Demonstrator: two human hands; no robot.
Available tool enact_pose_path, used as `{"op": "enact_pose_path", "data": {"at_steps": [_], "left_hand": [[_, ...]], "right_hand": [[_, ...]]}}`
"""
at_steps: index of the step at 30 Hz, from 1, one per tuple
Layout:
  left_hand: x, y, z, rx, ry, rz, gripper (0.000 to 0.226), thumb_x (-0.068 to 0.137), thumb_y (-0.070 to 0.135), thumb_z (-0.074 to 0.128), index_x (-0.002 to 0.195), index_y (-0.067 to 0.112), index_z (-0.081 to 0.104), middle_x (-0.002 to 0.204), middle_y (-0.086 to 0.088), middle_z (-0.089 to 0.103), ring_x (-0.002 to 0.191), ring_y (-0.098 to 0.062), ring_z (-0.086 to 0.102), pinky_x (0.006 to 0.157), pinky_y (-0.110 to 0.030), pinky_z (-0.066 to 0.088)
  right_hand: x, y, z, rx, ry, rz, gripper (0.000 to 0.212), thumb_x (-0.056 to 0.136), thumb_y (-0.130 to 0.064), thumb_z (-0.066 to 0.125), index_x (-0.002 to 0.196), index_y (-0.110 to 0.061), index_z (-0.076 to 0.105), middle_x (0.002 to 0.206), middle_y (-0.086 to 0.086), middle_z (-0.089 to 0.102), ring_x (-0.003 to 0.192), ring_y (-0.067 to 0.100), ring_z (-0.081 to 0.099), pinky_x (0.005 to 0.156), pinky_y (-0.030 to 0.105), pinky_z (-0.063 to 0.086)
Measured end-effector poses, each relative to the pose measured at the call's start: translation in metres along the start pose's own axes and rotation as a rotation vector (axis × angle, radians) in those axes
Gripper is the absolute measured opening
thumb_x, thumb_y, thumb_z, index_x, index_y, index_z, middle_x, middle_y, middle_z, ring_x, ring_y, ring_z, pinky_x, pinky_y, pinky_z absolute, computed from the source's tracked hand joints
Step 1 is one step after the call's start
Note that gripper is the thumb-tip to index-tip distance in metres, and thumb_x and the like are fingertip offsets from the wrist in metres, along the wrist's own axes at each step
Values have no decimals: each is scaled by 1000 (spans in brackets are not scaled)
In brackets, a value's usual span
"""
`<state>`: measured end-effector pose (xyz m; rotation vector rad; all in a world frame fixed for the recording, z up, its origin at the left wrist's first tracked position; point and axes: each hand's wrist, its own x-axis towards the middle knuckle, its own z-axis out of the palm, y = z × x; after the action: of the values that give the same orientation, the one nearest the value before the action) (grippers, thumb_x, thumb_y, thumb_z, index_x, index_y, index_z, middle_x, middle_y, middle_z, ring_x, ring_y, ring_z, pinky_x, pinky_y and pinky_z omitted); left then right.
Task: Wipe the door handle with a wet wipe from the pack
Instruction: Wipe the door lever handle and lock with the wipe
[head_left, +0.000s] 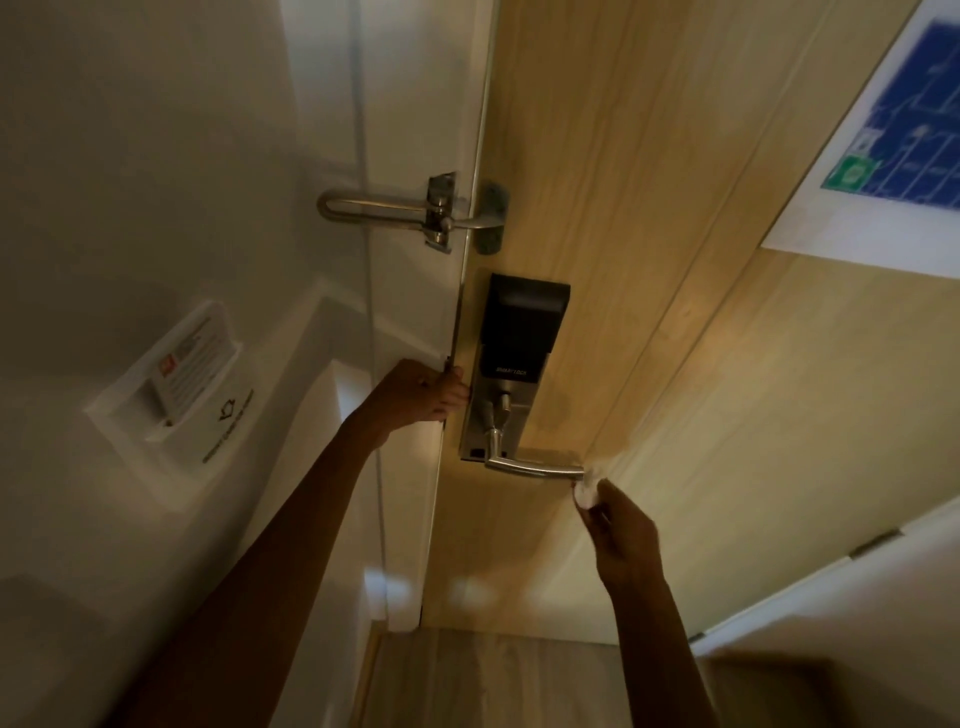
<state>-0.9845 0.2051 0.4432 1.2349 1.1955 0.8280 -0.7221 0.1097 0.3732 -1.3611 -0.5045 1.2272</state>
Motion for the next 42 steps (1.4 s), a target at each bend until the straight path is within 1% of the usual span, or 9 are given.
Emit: {"op": "enact_pose_path", "data": {"at_steps": [4, 9, 16, 23, 30, 33, 37, 40, 42], "left_hand": [[-1, -2, 1, 41, 37, 36, 44, 96, 33, 54, 113, -7, 63, 106, -14, 71, 94, -16, 72, 67, -15, 57], [0, -1, -1, -29, 38, -27, 27, 99, 21, 49, 98, 0, 66, 100, -12, 70, 87, -16, 71, 73, -23, 59], [-4, -1, 3, 4, 73, -21, 35, 94, 39, 57, 96, 7, 70, 105, -13, 74, 87, -12, 73, 79, -28, 59], [-6, 13, 4, -141, 40, -163, 41, 100, 19, 45, 123, -14, 53, 128, -29, 58, 121, -37, 57, 92, -34, 50], [-2, 13, 4, -236, 55, -243, 41, 101, 21, 42, 124, -11, 54, 132, -27, 56, 122, -36, 56, 103, -38, 44], [0, 6, 3, -132, 43, -173, 37, 93, 35, 59, 103, 1, 67, 121, -23, 66, 99, -25, 69, 92, -34, 56], [-3, 6, 3, -118, 36, -143, 44, 98, 31, 53, 116, -8, 62, 120, -23, 66, 110, -29, 66, 94, -32, 54], [-5, 13, 5, -129, 46, -151, 44, 100, 25, 50, 121, -12, 58, 122, -23, 64, 116, -32, 62, 97, -33, 51], [-5, 13, 4, -79, 76, -144, 42, 100, 27, 50, 120, -9, 59, 121, -20, 67, 113, -30, 65, 95, -34, 53]], "right_hand": [[-1, -19, 11, -264, 182, -459, 18, 89, -12, 64, 105, -14, 72, 103, 6, 73, 90, 10, 69, 80, 23, 55], [-25, 12, 51, -948, -106, -959, 18, 94, -14, 58, 106, -17, 71, 103, -8, 69, 92, -3, 61, 82, 2, 39], [-9, 45, 82, -1335, -250, -1107, 39, 78, -7, 75, 116, -12, 66, 118, 8, 67, 112, 27, 60, 86, 36, 56], [6, 46, 88, -1596, -223, -1280, 35, 77, -5, 74, 112, -1, 66, 124, 17, 62, 120, 38, 53, 95, 42, 49], [10, 26, 77, -1766, -479, -1389, 45, 66, -5, 82, 108, 2, 66, 119, 19, 63, 113, 37, 56, 92, 41, 51], [11, 12, 66, -1732, -559, -1387, 41, 96, -30, 51, 133, -10, 53, 143, 13, 47, 133, 27, 43, 109, 40, 39], [20, 2, 51, -1764, -659, -1447, 63, 102, -36, -2, 143, -18, 42, 138, 16, 52, 124, 30, 51, 98, 34, 47], [20, -4, 30, -1722, -692, -1387, 48, 97, -23, 39, 145, -19, 38, 140, 14, 49, 124, 31, 51, 92, 36, 53], [23, -7, 14, -1726, -734, -1375, 69, 80, -8, 61, 145, -18, 38, 145, 12, 46, 126, 35, 49, 88, 41, 56]]}}
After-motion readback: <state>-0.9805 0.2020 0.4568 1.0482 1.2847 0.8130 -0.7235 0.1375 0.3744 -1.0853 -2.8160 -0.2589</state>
